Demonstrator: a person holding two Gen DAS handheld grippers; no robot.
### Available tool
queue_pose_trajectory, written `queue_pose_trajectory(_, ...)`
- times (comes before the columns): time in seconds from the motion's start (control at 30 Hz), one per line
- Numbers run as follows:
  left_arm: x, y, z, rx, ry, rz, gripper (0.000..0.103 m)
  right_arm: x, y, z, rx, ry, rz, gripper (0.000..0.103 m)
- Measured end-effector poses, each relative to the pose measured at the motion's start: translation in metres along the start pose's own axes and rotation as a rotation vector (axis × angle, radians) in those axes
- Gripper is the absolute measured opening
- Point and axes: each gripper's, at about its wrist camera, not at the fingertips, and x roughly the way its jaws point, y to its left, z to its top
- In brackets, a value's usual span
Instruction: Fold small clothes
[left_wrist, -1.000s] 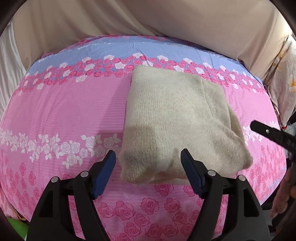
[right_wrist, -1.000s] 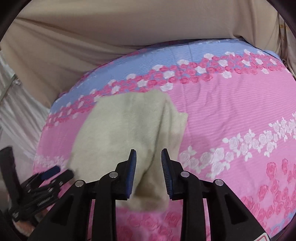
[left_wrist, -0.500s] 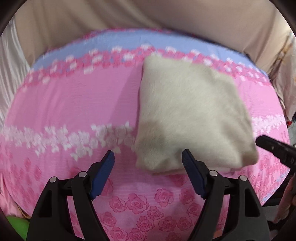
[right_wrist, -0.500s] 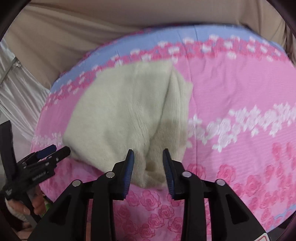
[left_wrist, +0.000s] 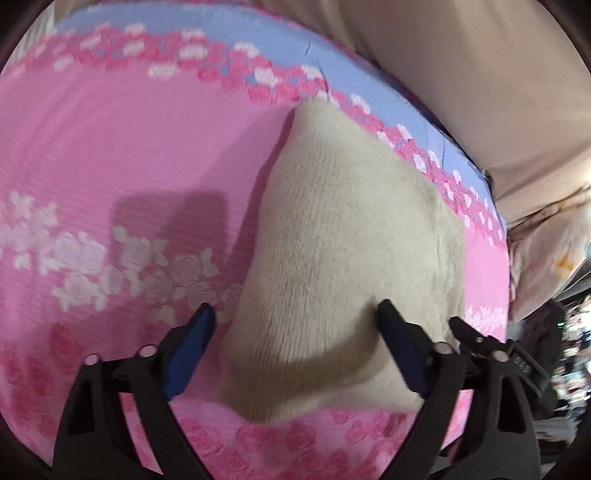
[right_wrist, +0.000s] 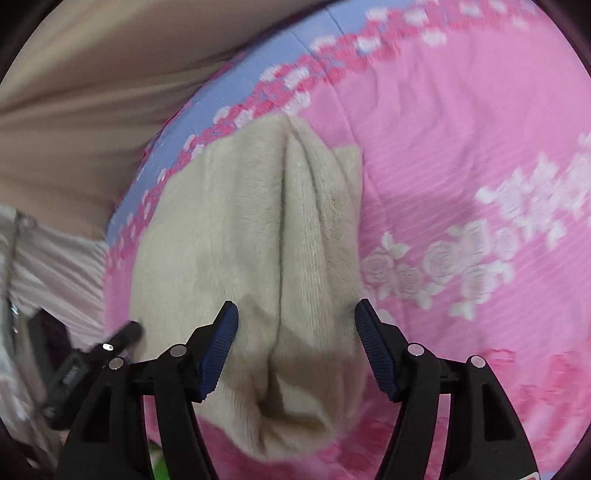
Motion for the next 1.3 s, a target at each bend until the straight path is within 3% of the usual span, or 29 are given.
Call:
queue_pose_trajectory(0.03,0.007,0.0,0.001,-0.003,0.025,-0.028,0.063,0.005,0.0,0.001,0.0,-0.003,0.003,0.06)
queue_pose_trajectory(0.07,0.012,0.0,0.003,-0.008,0.041,-0.031,0.054,0.006,0.004,0.002,-0.023,-0.015,-0.01,0.049)
queue_pose_trajectory(0.1,0.011,-0.002,0.005,-0.009,0.043,-0.043,0.05,0.002,0.01,0.002,-0.043,-0.021,-0.021,0.038)
queue_pose_trajectory(0.13,0.006,-0.006,0.007,-0.003,0.041,-0.06,0.043,-0.006,0.02,0.002,-0.07,-0.035,-0.033,0.034)
queue_pose_trajectory(0.2,-0.015,-0.018,0.014,0.028,0.017,-0.099,0.039,-0.035,0.046,0.003,-0.144,-0.09,-0.004,0.017)
queue_pose_trajectory(0.4,-0.116,-0.049,0.042,0.128,-0.133,-0.22,0.039,-0.13,0.166,0.015,-0.398,-0.268,0.086,0.012)
queue_pose_trajectory(0.5,-0.173,-0.041,0.053,0.163,-0.238,-0.231,0.039,-0.143,0.216,0.016,-0.485,-0.298,0.134,0.012)
queue_pose_trajectory(0.6,-0.203,-0.007,0.061,0.147,-0.296,-0.188,0.041,-0.113,0.239,0.012,-0.511,-0.266,0.141,0.013)
queue_pose_trajectory(0.67,-0.2,0.027,0.065,0.127,-0.321,-0.076,0.048,-0.062,0.237,0.008,-0.479,-0.199,0.111,0.016)
queue_pose_trajectory(0.7,-0.192,0.044,0.066,0.117,-0.327,-0.018,0.053,-0.03,0.233,0.006,-0.469,-0.158,0.092,0.023)
queue_pose_trajectory(0.73,-0.173,0.069,0.065,0.116,-0.329,0.067,0.075,0.006,0.223,0.002,-0.465,-0.117,0.048,0.024)
queue_pose_trajectory(0.77,-0.159,0.082,0.065,0.113,-0.322,0.122,0.085,0.047,0.208,-0.002,-0.452,-0.072,-0.088,0.024)
queue_pose_trajectory(0.8,-0.136,0.103,0.06,0.101,-0.294,0.242,0.079,0.073,0.194,-0.007,-0.425,-0.025,-0.221,0.018)
queue_pose_trajectory(0.83,-0.12,0.122,0.052,0.094,-0.253,0.332,0.06,0.084,0.185,-0.013,-0.371,0.01,-0.255,0.012)
queue_pose_trajectory(0.9,-0.122,0.136,0.041,0.079,-0.222,0.291,0.057,0.067,0.193,-0.031,-0.322,-0.02,-0.139,0.004)
queue_pose_trajectory(1.0,-0.148,0.136,0.028,0.091,-0.287,0.228,0.066,0.037,0.24,-0.053,-0.411,-0.103,-0.107,0.005)
queue_pose_trajectory(1.07,-0.155,0.126,0.027,0.111,-0.283,0.166,0.07,0.033,0.264,-0.066,-0.451,-0.132,-0.097,0.006)
queue_pose_trajectory(1.13,-0.15,0.12,0.031,0.152,-0.251,0.115,0.075,0.051,0.268,-0.08,-0.482,-0.107,-0.142,0.006)
queue_pose_trajectory(1.23,-0.118,0.123,0.024,0.225,-0.137,0.166,0.075,0.109,0.227,-0.106,-0.452,0.018,-0.238,0.006)
queue_pose_trajectory(1.3,-0.089,0.132,0.013,0.258,-0.066,0.233,0.075,0.096,0.21,-0.113,-0.396,-0.044,-0.144,0.006)
